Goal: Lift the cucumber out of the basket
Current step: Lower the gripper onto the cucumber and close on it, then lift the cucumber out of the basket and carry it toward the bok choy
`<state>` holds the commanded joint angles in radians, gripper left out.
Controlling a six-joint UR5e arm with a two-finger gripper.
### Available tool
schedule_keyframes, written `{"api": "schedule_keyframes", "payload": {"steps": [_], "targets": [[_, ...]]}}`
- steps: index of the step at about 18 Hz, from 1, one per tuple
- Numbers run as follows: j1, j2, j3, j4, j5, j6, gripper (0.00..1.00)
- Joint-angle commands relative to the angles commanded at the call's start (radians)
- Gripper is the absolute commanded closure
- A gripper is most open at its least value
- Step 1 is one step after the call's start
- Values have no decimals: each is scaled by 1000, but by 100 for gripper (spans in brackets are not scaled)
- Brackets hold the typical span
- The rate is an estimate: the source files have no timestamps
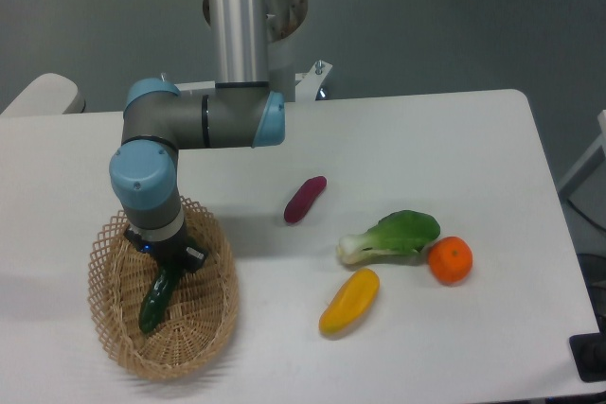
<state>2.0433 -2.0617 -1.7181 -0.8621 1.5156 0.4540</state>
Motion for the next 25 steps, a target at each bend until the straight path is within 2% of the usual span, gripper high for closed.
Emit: {"api": "schedule_keyframes", "payload": {"steps": [3,6,8,12,15,20,25], "targets": [[2,5,23,-8,2,2,78],[18,60,54,-15,0,55,78],[61,81,86,-21,0,115,78],[182,115,113,-28,0,267,78],[297,144,133,-76,0,403,78],[506,173,152,-169,-2,714,78],[661,173,156,-187,-6,974,78]]}}
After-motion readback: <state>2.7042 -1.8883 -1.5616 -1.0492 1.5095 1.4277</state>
